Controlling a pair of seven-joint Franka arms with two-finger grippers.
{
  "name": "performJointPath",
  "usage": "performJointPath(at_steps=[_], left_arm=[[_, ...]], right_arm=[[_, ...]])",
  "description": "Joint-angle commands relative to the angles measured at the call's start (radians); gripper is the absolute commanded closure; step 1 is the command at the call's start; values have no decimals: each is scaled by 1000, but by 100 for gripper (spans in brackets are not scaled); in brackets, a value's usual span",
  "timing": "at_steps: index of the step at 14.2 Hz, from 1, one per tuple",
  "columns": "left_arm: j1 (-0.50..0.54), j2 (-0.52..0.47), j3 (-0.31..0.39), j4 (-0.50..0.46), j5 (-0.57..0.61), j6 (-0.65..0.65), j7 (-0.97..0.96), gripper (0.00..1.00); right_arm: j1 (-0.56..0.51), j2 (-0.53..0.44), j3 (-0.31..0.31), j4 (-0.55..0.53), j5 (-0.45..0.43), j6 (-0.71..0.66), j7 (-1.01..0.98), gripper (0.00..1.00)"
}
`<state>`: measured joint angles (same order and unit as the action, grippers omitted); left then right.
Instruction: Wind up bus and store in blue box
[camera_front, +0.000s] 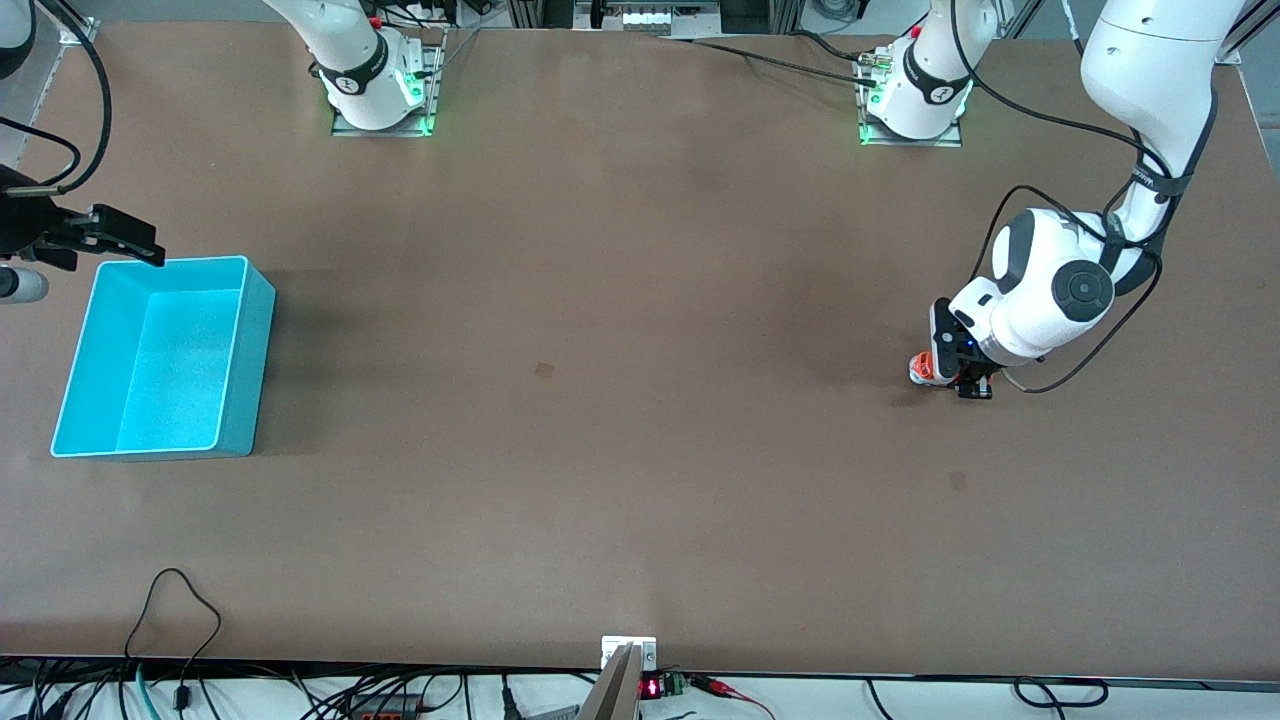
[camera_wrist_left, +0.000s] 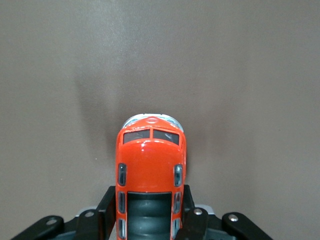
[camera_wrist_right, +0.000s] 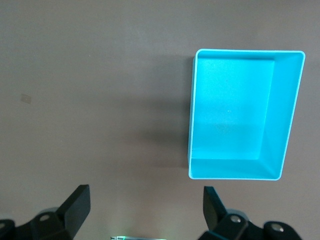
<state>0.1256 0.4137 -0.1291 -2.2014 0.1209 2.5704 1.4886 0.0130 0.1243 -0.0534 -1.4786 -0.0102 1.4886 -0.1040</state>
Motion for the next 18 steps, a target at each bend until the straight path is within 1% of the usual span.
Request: performJointPath(at_steps=[1,3,4,5,7,14,16,17,18], left_arm=[[11,-10,-6,-3,19,2,7,65],[11,-9,-6,-3,19,-1,10,65],[11,-10,-6,-3,20,-1,10,67],[11,-12,-6,-3,20,-1,13,72],[11,-10,-6,-1,20,-1,12,74],[31,-4,-4,2,20,-2,13,74],[61,5,-4,2,22,-2,42,74],[84,26,-4,8,20,-2,88,75],[107,57,-4,37,22,-2,119,75]], right_arm=[[-4,5,4,21,10,-14,3,0],[-4,5,4,21,10,-14,0,0],[-4,5,4,21,10,-14,1,0],[-4,5,4,20,10,-14,3,0],[-4,5,4,20,10,-14,4,0],[-4,5,6,21,10,-14,7,0],[-4,5,6,21,10,-14,7,0],[-2,5,6,21,10,-14,9,0],[-2,5,6,21,10,-14,9,0]])
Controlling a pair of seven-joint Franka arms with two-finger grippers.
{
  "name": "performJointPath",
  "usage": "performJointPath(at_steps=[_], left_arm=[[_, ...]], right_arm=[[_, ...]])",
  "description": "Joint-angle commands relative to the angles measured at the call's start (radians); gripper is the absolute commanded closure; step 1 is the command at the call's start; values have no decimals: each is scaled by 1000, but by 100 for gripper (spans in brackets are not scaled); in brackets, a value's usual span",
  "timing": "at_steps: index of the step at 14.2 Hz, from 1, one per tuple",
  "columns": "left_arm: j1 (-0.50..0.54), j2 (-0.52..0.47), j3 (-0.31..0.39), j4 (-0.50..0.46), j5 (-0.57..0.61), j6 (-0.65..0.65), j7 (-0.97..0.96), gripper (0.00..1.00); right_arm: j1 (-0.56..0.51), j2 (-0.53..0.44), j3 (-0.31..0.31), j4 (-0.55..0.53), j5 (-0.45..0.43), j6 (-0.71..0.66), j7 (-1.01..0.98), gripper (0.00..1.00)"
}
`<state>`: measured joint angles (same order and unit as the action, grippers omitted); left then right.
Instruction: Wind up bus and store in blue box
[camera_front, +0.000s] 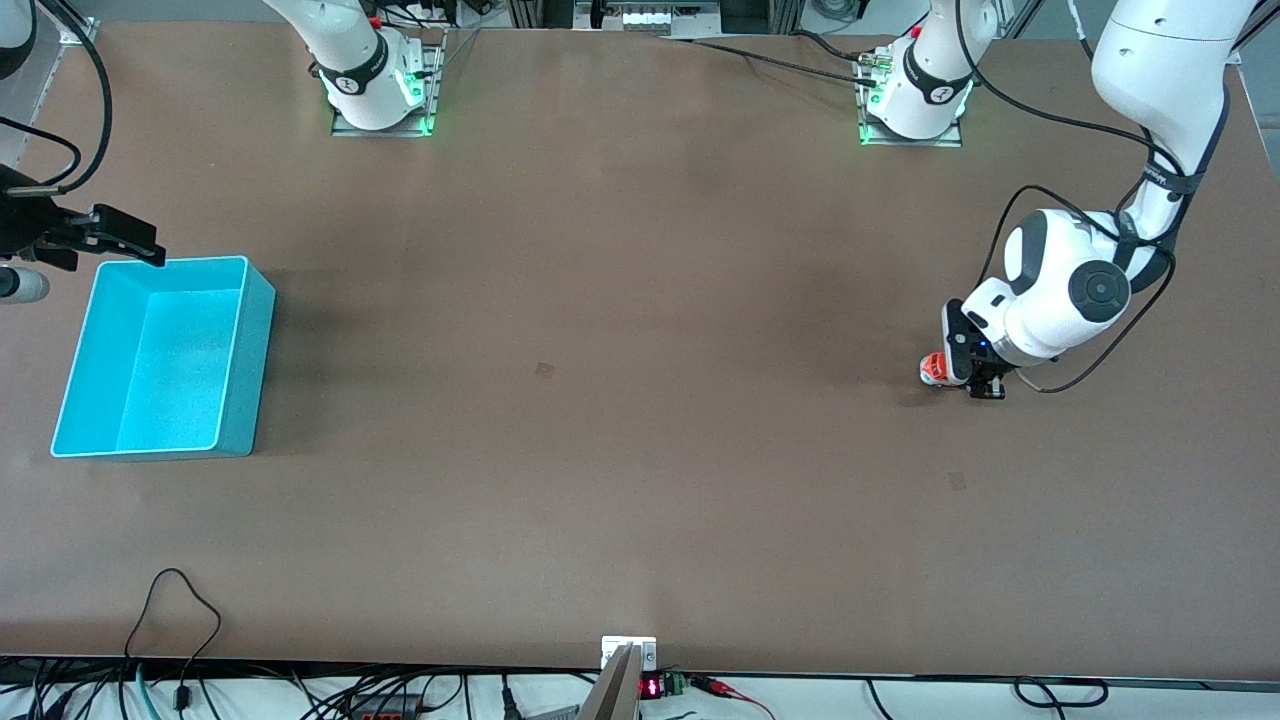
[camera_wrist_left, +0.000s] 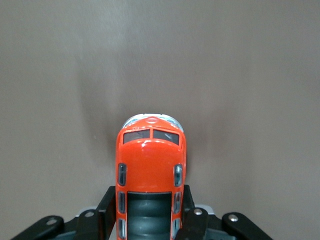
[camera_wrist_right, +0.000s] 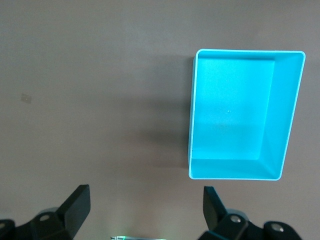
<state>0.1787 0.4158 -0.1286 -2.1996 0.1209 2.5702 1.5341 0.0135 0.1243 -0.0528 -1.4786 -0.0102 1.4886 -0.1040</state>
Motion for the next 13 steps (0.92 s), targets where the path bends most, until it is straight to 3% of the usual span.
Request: performJointPath(at_steps=[1,9,13], left_arm=[[76,76,-5,53,20,-2,102,75],[287,146,-2,109,22,-2,216,77],[334,155,0,127,22,-2,328,74]], right_arm=[[-3,5,7,21,10,-14,9,0],[-4,5,8,20,10,-14,10,0],[-3,3,8,21,10,-14,10,0]])
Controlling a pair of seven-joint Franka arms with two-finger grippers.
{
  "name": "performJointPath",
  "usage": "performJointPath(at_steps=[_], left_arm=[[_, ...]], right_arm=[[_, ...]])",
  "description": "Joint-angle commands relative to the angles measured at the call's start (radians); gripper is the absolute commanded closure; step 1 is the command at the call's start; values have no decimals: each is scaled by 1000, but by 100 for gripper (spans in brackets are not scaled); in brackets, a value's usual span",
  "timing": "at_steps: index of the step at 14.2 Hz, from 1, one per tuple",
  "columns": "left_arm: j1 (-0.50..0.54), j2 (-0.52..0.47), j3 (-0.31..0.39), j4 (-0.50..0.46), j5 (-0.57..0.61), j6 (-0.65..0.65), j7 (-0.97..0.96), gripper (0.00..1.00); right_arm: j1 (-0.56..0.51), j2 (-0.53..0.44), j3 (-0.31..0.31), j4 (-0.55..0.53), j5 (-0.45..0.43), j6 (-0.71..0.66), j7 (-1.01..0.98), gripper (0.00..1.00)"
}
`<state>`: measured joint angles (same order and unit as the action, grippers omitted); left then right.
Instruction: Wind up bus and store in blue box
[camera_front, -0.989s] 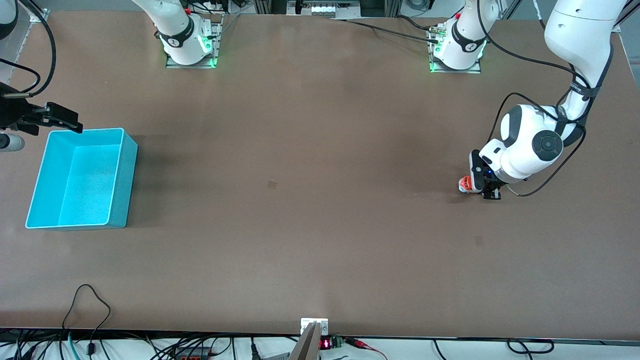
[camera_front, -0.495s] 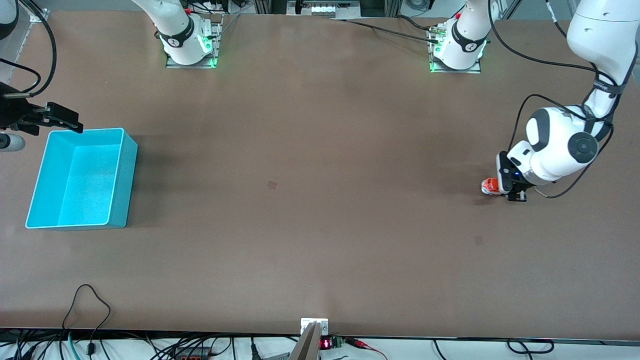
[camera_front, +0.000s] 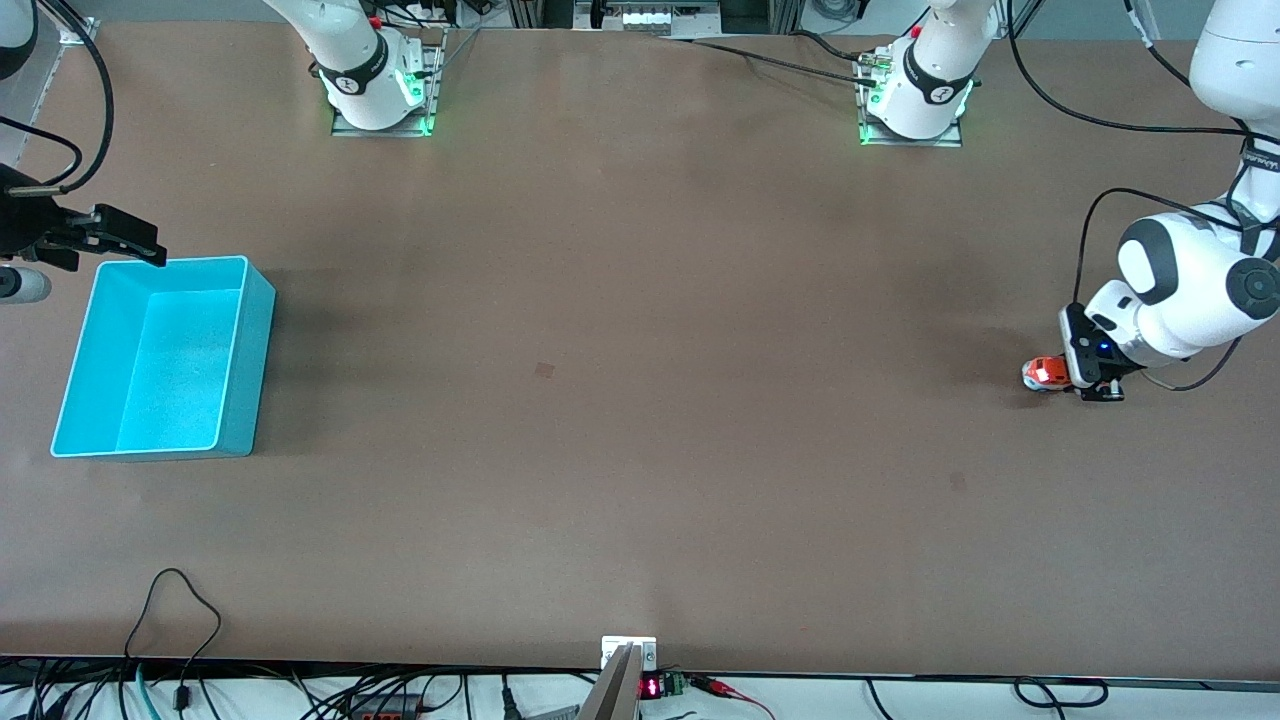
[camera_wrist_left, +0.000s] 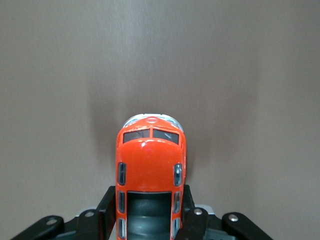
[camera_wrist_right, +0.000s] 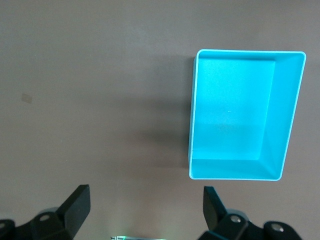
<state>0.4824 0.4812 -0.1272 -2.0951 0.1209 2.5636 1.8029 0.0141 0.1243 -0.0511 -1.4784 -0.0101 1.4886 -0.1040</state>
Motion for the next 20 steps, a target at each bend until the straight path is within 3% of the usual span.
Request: performJointPath(at_steps=[1,2,3,4,8,13,20], left_arm=[[30,86,-3,24,20,4,81,71],[28,77,-3,29,22,3,101,58],[25,60,-6,29,22,-9,105,21],[22,34,-8,38,22,-47,105,0],[-42,-36,-8,173,22,-300,99,0],[-131,-139,-9,240,16,-480,58,0],[-290,-182,-9,273,8,-522,-169,0]], right_arm=[[-2,3,7,21,10,-16,10,0],[-2,3,8,20,10,-16,10,0],[-2,3,8,21,10,-14,10,0],[-2,3,8,20,10,-16,10,0],[-2,3,8,21,10,-14,10,0],[-2,3,10,21,10,-16,10,0],[-2,3,10,21,10,-14,10,0]])
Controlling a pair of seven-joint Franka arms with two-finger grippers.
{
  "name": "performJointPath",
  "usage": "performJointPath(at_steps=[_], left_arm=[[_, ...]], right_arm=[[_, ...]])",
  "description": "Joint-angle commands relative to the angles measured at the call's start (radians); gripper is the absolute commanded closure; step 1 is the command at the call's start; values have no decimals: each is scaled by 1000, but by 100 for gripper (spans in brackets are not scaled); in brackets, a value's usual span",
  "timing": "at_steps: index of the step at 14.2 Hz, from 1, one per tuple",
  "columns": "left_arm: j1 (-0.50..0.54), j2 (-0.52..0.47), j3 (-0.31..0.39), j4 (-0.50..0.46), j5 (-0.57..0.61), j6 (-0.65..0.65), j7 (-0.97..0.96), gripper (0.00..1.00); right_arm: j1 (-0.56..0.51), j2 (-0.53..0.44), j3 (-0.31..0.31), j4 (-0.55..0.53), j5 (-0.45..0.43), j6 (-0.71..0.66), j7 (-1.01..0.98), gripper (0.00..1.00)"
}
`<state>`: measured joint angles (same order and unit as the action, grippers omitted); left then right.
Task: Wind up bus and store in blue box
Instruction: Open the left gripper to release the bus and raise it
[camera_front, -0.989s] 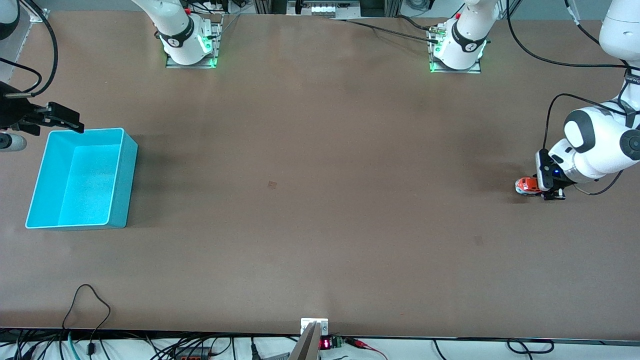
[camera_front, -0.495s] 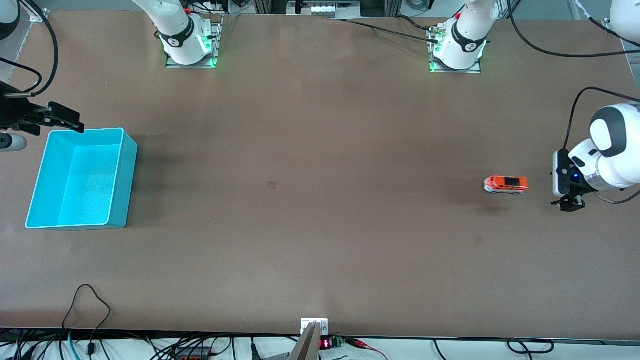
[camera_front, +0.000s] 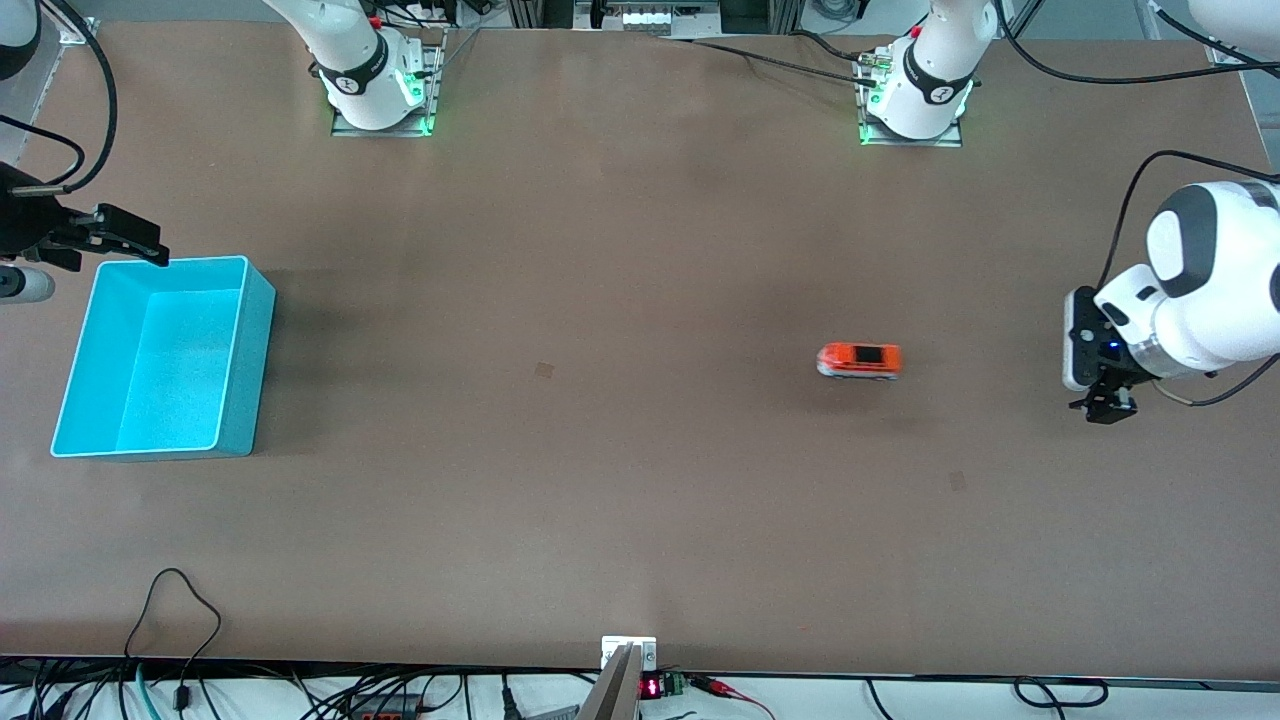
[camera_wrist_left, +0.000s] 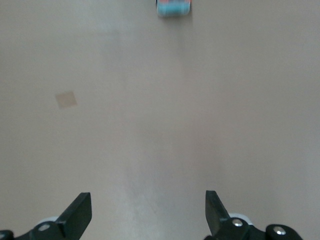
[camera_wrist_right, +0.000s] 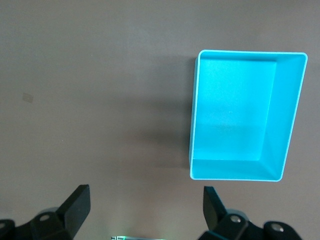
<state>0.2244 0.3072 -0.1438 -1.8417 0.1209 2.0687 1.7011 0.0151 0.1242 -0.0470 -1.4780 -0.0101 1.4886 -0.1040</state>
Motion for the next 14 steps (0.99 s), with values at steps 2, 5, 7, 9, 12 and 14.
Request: performJointPath(at_steps=[2,5,7,9,12,14], left_arm=[[-65,-8,7,38,2,-51,-168,0],[-94,1,7,76,-26,-68,-329,0],[-111,3,9,93,-27,-64,-432,0],[-117,3,7,120,-29,-61,-510,0],[-128,9,7,131,-29,-30,-532,0],[-126,3,9,134,-30,-16,-593,0]], right_arm=[[-3,3,6,19,10,-16,10,0],[-1,3,6,21,10,-14,10,0],[-1,3,6,21,10,-15,10,0],[-1,3,6,21,10,-14,7,0],[-3,5,6,21,10,-14,1,0],[-1,6,7,19,10,-14,-2,0]])
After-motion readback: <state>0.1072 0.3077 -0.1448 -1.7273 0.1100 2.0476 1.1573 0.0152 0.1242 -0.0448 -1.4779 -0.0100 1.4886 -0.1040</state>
